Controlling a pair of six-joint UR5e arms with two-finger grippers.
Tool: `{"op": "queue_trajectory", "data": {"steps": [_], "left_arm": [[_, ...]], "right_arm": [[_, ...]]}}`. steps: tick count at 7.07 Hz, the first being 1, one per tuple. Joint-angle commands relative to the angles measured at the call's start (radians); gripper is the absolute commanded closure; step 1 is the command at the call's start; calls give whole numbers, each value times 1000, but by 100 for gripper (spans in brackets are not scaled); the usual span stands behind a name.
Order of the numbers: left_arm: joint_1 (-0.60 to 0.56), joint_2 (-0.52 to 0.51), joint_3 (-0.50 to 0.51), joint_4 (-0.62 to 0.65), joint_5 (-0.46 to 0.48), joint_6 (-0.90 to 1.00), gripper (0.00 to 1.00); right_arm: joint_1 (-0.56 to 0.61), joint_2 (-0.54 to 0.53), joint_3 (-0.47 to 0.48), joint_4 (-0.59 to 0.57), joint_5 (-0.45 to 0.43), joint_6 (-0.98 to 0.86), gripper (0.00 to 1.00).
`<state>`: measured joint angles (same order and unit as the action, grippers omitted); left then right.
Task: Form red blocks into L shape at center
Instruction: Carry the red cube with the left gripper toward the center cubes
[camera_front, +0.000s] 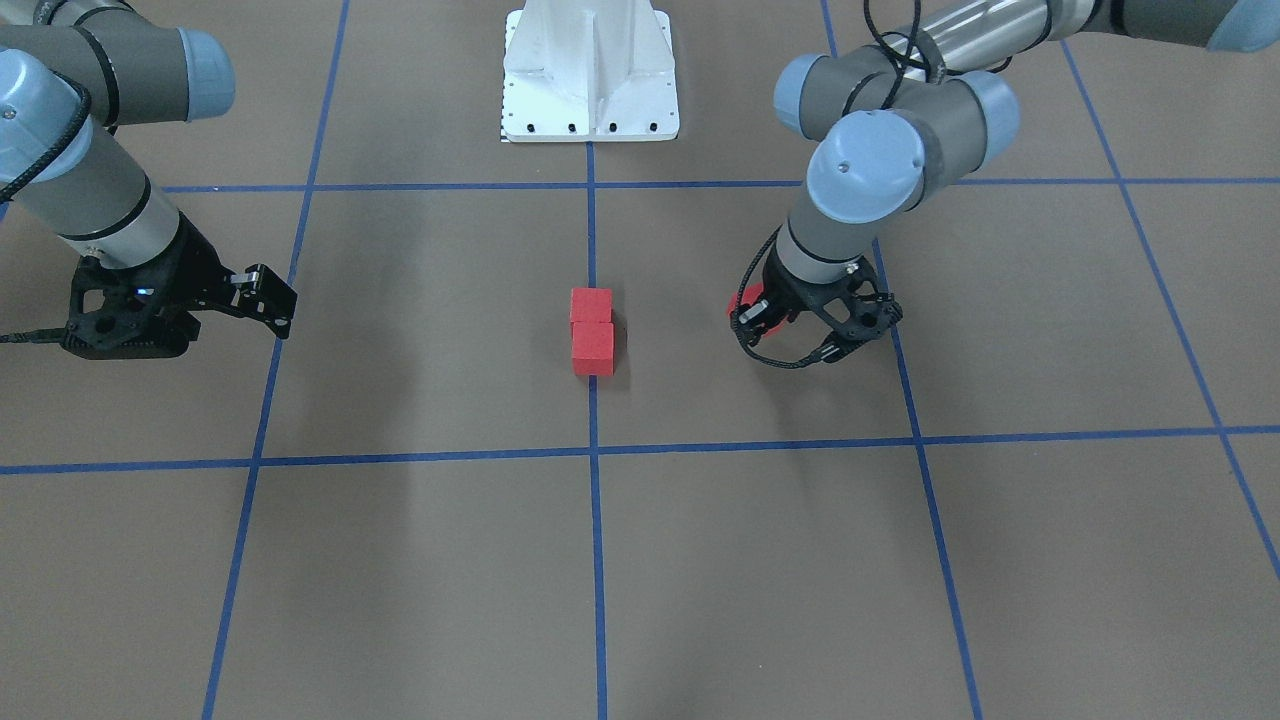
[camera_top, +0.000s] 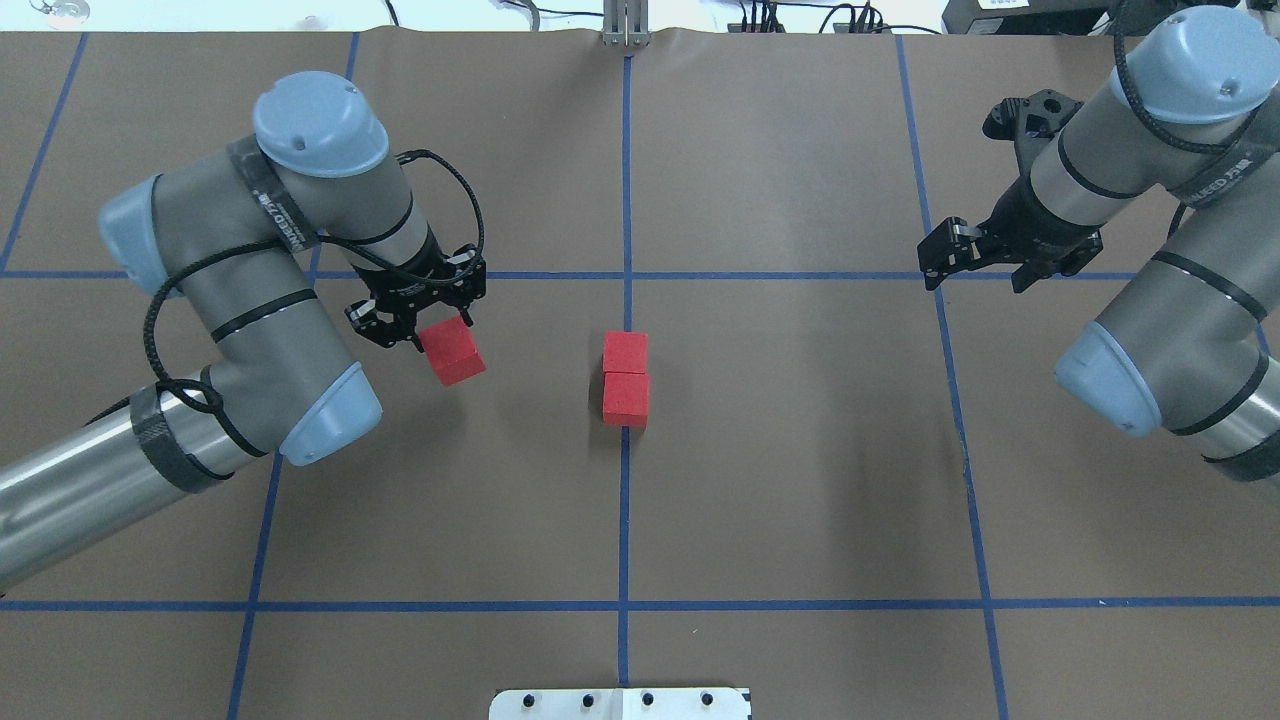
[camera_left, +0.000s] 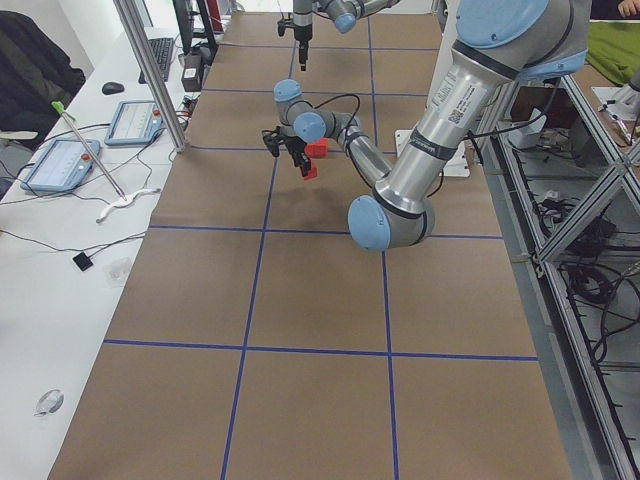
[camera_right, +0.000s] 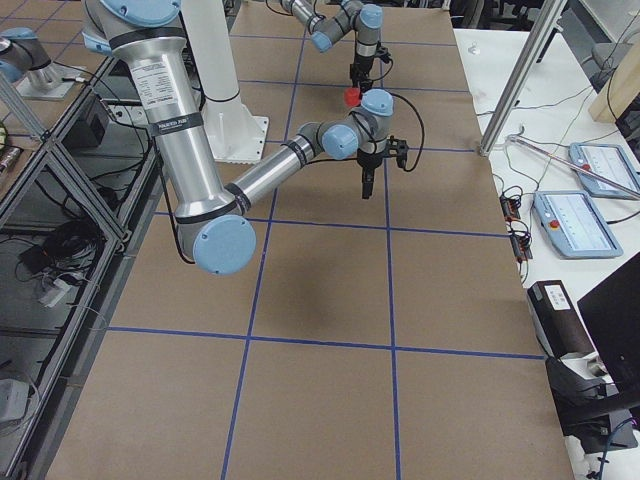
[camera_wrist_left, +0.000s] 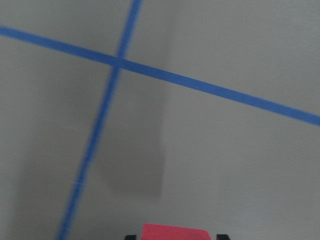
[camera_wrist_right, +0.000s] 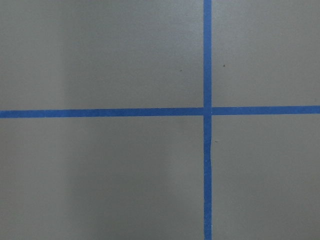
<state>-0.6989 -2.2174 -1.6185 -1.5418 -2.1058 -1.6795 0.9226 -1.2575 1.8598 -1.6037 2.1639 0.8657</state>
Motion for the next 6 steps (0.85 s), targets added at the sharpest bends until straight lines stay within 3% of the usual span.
{"op": "queue_trajectory", "data": {"steps": [1,3,5,6], "left_arm": [[48,-36,9,-4,49,-200,100],[65,-36,20,-62,93,-326,100],[68,-140,162,-90,95,-509,100],[70,-142,167,-92,95,-579,100]], "right_arm": [[9,-11,-1,2,-1,1,0],[9,-11,1,2,1,6,0],[31,-29,2,2,4,7,0],[53,-39,2,2,29,7,0]]}}
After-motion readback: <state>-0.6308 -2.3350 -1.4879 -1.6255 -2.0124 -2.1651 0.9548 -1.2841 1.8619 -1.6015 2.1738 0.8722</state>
